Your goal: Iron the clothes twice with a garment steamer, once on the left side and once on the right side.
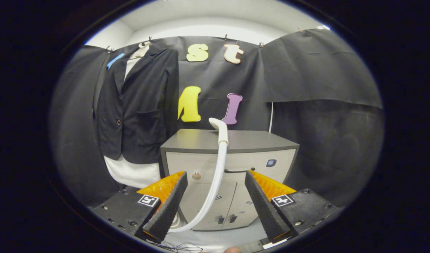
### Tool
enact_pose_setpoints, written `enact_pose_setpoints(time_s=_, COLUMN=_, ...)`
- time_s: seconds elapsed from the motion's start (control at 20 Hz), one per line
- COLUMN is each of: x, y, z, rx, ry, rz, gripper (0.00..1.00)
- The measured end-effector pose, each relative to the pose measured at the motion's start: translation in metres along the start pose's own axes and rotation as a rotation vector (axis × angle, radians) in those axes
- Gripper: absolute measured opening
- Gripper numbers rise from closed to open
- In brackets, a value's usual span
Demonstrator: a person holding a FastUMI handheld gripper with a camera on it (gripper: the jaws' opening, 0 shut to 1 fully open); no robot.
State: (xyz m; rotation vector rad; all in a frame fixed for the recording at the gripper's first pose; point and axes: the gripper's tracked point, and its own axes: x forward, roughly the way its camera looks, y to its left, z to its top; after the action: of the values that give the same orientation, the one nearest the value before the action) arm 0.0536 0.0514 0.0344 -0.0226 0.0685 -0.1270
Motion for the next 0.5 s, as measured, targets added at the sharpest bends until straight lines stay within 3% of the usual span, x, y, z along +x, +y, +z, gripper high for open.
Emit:
enact_pose_setpoints(time_s=0.4, x=0.101, y=-0.017, z=0.075, rx=-0.014, ry=0.034, rz=0.048, gripper=1.00)
enact_pose_setpoints(time_s=0.5, x=0.134, y=-0.022, z=0.087, rx=0.031, ry=0.076, rz=0.055, gripper=1.00)
